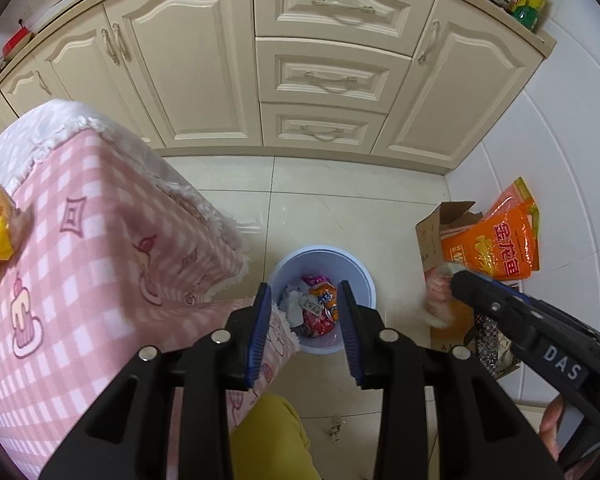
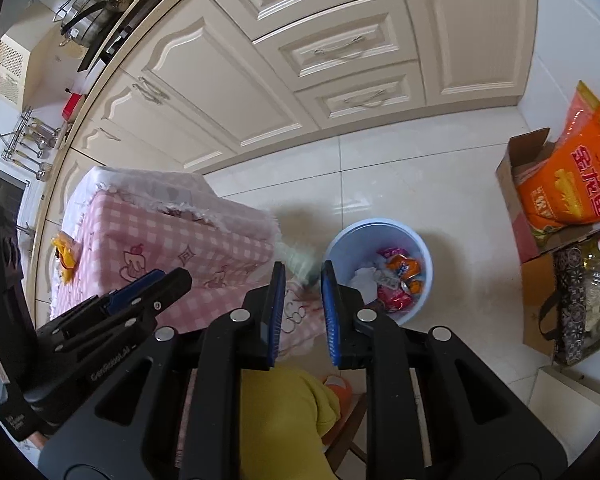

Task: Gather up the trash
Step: 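Open both grippers over the blue bin to drop the items, then move both open grippers back over the table toward the yellow candy bag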

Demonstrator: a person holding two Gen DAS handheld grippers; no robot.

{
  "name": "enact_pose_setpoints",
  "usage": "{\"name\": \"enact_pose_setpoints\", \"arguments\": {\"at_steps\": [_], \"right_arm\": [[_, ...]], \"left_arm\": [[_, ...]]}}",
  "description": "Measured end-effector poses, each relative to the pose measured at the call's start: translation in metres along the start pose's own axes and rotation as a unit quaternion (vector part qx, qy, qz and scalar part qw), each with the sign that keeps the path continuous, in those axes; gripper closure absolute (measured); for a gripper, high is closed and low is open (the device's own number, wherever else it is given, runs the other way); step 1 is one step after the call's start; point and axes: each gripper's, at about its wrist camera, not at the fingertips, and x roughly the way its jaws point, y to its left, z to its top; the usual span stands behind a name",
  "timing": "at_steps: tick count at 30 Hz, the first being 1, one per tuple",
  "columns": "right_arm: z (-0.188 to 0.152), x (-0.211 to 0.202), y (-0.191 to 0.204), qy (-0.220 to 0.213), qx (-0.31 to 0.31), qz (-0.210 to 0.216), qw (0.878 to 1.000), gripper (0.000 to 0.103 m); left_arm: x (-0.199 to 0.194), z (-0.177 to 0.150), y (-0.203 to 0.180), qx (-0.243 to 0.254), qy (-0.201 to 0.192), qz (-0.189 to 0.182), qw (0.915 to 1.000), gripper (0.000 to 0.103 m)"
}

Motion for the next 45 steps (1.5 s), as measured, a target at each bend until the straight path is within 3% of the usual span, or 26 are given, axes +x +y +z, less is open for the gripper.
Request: {"name": "enact_pose_setpoints", "arguments": {"at_steps": [1,2,18,28,45], "right_arm": [[0.000,-0.001,0.001,-0.003,-0.001,-0.004,1.000,0.052],[0.000,-0.003,0.002,-0.009,-0.002,-0.006,1.000,0.044],[-0.021,-0.034,0.020,-0.029,-0.011,-0.022,0.999,0.044],[-0.043,-0.063,0.043,-0.049,-0.022,-0.028,0.998,0.044],[-0.086,-0.096,0.137,-0.085,-0.088,-0.027,0.992,0.043]], "left_arm": [[-0.001,0.000,0.001,-0.001,-0.001,0.001,1.0000,0.070],[-0.003,0.000,0.002,-0.001,-0.002,0.001,1.0000,0.070],[-0.029,-0.014,-0.002,0.019,-0.020,-0.010,0.9996,0.070],[-0.065,-0.033,0.002,0.027,-0.048,-0.024,0.9982,0.070],[-0.144,-0.071,0.075,-0.015,-0.117,-0.025,0.9927,0.069]]}}
